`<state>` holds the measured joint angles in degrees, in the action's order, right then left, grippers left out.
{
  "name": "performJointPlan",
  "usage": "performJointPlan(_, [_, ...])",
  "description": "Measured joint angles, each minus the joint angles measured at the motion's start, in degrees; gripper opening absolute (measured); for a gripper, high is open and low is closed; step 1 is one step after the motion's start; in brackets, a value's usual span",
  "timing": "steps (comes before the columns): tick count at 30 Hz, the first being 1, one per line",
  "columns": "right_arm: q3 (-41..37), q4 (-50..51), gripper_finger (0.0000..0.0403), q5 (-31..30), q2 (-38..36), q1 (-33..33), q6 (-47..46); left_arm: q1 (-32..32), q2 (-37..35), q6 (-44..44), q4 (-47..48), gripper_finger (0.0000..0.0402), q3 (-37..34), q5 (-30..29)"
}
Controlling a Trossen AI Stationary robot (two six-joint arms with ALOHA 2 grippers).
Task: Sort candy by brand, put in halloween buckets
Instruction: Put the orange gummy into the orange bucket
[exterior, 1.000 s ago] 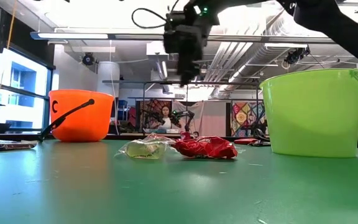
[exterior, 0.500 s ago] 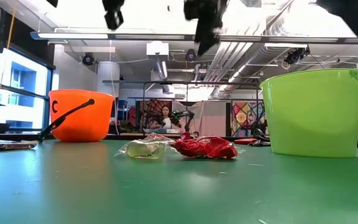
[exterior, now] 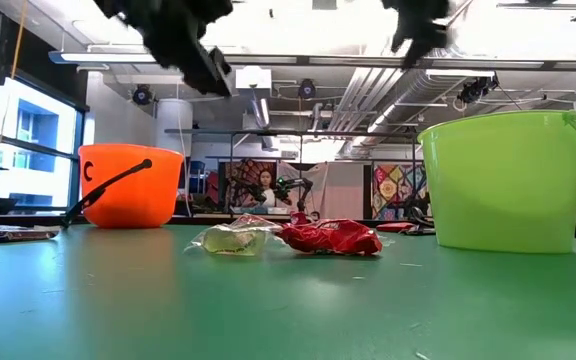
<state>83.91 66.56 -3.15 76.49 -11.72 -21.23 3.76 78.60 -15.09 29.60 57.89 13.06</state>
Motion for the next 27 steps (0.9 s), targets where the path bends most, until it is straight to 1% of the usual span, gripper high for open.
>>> performJointPlan(2, [-7.0, -2.6, 0.0288, -0.1, -5.3, 2.5, -7.4, -0.5, 3.5, -8.2, 4.4, 0.0162, 2.5, -2.9])
performJointPlan(4, [-12.2, -4.5, 0.0288, -0.6, -9.3, 5.4, -14.4, -1.0, 6.9, -13.3, 5.4, 0.0171, 3.8, -5.3])
performJointPlan(7, [-16.9, -7.0, 0.0288, -3.1, -13.6, 10.5, -22.2, -2.1, 11.6, -15.1, 4.5, 0.0184, 5.0, -5.6])
performJointPlan(10, [-18.2, -7.2, 0.0288, -6.4, -15.6, 14.9, -26.1, -3.7, 15.7, -14.7, 3.8, 0.0198, 5.6, -3.9])
performJointPlan(13, [-18.1, -6.9, 0.0288, -9.1, -15.8, 17.6, -26.9, -5.5, 19.1, -14.1, 2.6, 0.0215, 5.6, -2.0])
performJointPlan(16, [-18.0, -7.0, 0.0288, -10.4, -15.8, 18.8, -26.8, -7.2, 21.3, -13.1, 0.3, 0.0232, 5.6, -1.6])
performJointPlan(22, [-18.1, -6.3, 0.0288, -10.8, -15.8, 18.9, -25.1, -8.8, 25.2, -9.1, -3.6, 0.0259, 5.6, -1.6])
performJointPlan(27, [-18.1, -6.1, 0.0288, -12.8, -15.8, 18.9, -23.6, -9.1, 27.7, -9.0, -5.9, 0.0264, 5.6, -2.8])
